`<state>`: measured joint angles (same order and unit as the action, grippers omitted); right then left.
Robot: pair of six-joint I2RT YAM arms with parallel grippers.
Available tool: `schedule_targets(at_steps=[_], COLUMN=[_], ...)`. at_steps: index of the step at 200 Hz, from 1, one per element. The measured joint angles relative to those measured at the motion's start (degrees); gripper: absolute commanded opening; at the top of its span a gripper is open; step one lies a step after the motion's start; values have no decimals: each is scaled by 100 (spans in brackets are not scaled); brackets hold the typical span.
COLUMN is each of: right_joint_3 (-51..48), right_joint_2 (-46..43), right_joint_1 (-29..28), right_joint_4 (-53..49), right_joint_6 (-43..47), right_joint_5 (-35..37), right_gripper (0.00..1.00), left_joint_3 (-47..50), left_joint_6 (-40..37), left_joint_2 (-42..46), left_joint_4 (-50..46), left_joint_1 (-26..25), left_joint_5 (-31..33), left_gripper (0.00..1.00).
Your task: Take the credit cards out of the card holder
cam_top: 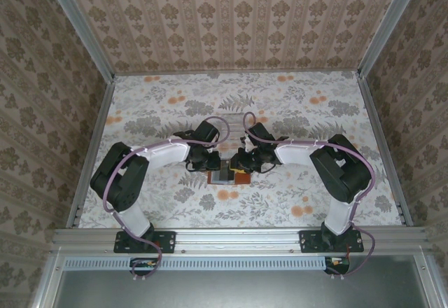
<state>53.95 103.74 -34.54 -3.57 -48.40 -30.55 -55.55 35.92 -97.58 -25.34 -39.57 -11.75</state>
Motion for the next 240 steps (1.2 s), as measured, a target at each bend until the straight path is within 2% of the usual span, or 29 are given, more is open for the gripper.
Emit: schedule_targets(at_steps=[81,170,240], right_joint_3=[0,-7,-9], right_joint_2=[-15,-516,-557], right_joint_1=[15,243,240], right_joint_4=[26,-831,-1027], right_joint_6=[31,450,492], right_joint_5=[4,234,374], right_gripper=[11,11,11], left_joint_3=[0,0,0], left_joint_6=[0,-2,-2], left_joint_2=[2,4,7], left_joint_4=[0,-2,-4], left_joint_1=[0,0,0], left_joint_5=[0,2,4], left_gripper=[21,21,21])
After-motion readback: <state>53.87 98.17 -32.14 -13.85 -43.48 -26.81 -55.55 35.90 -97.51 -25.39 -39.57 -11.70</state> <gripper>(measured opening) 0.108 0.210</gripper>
